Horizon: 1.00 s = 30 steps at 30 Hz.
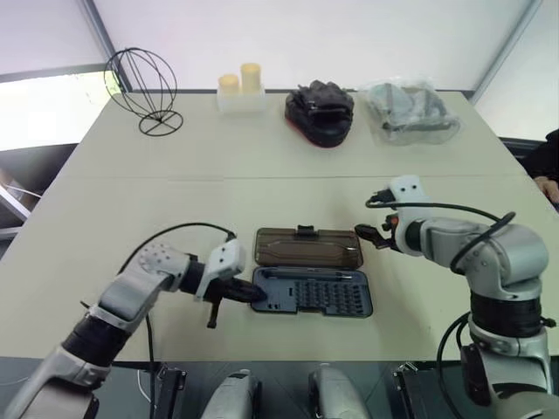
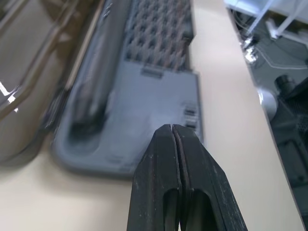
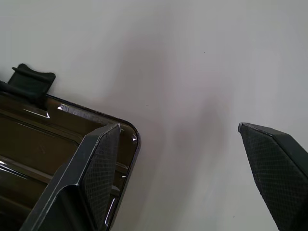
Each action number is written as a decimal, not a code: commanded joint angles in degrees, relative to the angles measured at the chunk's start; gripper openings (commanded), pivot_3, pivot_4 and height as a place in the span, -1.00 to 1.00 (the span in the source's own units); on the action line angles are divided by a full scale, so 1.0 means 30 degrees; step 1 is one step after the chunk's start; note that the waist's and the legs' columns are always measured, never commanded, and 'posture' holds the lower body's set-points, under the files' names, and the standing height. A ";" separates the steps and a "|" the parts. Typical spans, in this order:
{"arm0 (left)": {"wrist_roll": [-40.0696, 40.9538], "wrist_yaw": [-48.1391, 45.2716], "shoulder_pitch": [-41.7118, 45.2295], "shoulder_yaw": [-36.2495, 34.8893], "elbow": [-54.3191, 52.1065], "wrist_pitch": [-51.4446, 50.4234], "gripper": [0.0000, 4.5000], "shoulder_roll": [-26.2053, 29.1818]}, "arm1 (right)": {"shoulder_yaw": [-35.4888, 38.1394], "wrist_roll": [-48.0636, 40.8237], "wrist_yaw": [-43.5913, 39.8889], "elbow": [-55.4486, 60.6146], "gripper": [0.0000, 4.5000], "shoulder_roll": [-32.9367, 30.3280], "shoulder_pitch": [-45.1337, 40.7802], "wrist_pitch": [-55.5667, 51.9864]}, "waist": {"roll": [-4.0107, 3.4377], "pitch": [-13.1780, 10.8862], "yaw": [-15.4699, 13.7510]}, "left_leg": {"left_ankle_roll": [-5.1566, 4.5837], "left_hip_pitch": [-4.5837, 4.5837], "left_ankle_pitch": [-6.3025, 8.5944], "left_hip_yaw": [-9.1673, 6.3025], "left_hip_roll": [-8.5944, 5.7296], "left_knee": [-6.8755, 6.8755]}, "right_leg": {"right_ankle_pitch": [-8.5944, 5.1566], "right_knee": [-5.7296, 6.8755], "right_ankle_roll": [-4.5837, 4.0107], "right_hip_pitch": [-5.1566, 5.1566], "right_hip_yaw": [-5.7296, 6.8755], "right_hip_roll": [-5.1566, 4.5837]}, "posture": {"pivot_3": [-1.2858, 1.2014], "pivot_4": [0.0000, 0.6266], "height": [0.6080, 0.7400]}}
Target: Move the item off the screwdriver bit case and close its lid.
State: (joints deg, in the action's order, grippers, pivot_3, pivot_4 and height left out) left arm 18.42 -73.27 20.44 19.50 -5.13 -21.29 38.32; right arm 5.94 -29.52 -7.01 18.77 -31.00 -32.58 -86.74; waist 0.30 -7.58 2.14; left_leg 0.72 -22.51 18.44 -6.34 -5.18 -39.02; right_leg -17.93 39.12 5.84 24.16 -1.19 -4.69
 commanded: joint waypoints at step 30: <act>-0.1782 0.1366 -0.1122 0.0167 0.0615 0.0813 -1.00 -0.0233 | -1.1691 0.7185 -1.4903 -1.1700 -0.98 -0.2067 -0.4093 1.1550 | 0.0128 0.0173 0.0032 | -0.0021 0.0439 0.0014 -0.0087 0.0056 0.0120 | -0.0005 -0.0334 0.0001 -0.0546 0.0046 0.0074 | 0.03 -0.52 1.00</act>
State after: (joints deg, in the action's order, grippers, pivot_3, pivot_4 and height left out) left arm 14.42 -69.89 18.47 18.98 -4.61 -16.89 37.29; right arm -26.36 -9.91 -51.68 -11.97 -38.57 -46.78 -52.69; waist 0.68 -7.06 2.24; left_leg 0.65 -21.03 18.49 -6.60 -5.00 -38.59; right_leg -17.95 38.09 5.84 22.37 -1.06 -4.47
